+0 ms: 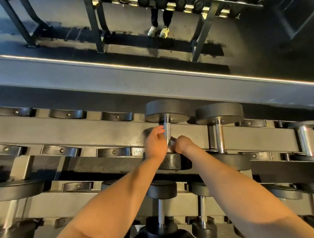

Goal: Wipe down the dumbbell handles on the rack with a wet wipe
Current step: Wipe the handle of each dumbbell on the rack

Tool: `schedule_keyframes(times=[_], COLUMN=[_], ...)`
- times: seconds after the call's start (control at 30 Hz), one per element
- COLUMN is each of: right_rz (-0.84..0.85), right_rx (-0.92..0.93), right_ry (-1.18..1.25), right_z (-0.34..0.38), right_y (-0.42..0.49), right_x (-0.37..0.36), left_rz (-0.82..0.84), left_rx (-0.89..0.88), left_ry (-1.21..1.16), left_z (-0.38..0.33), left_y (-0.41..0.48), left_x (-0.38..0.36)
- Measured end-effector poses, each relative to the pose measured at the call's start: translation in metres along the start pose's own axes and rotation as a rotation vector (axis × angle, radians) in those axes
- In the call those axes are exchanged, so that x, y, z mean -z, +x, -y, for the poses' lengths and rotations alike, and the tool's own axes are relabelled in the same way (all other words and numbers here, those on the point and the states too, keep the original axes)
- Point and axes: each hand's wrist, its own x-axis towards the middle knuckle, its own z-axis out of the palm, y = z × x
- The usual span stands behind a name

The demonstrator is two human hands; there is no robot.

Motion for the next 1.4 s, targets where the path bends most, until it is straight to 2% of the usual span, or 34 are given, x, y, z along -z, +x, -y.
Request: schedule_keyframes(times=[0.1,0.2,0.3,0.37,0.47,0.53,0.6,0.67,0.77,0.8,0.93,1.07,1.3,1.4], right_rz=[-0.194,-0.321,-0.243,-0.223,-0.292,-0.348,-0.419,-0.459,-0.486,-0.502,-0.527,-0.524,-0.5,-0.498], right_rx=[-0.054,0.016,0.084,0.137,0.219,0.231,0.231,0.219,0.203,0.204,0.183,0.173,0.171,0.169], right_ry=[0.206,0.445,0.735,0.786,0.765,0.722,0.606,0.527,0.516,0.505,0.454,0.441,0.422,0.416], right_z=[-0.005,0.004,0.016,0.018,0.017,0.018,0.02,0.022,0.022,0.022,0.021,0.022,0.024,0.023], right_y=[-0.002,-0.019,-0.04,-0.044,-0.047,-0.048,-0.046,-0.043,-0.037,-0.036,-0.032,-0.032,-0.038,-0.039], right_x=[-0.007,-0.005,0.004,0.003,-0.005,-0.01,-0.015,-0.018,-0.02,-0.021,-0.023,-0.022,-0.017,-0.016], left_rz=[0.083,0.233,0.386,0.391,0.251,0.094,0.013,0.063,0.228,0.256,0.293,0.297,0.34,0.152], left_rx=[-0.059,-0.113,-0.084,-0.106,-0.096,-0.008,0.1,0.227,0.468,0.513,0.605,0.623,0.558,0.415], left_ry=[0.039,0.102,-0.022,-0.037,0.023,0.035,0.031,-0.076,-0.438,-0.493,-0.431,-0.419,-0.262,-0.334], left_z=[0.005,0.003,-0.001,0.001,0.011,0.017,0.019,0.016,0.009,0.008,0.008,0.009,0.021,0.022], left_y=[0.002,0.001,0.003,0.01,0.022,0.034,0.047,0.058,0.073,0.078,0.088,0.092,0.085,0.082], left_x=[0.006,0.009,0.015,0.021,0.025,0.022,0.019,0.013,0.0,-0.005,-0.021,-0.026,-0.018,-0.02])
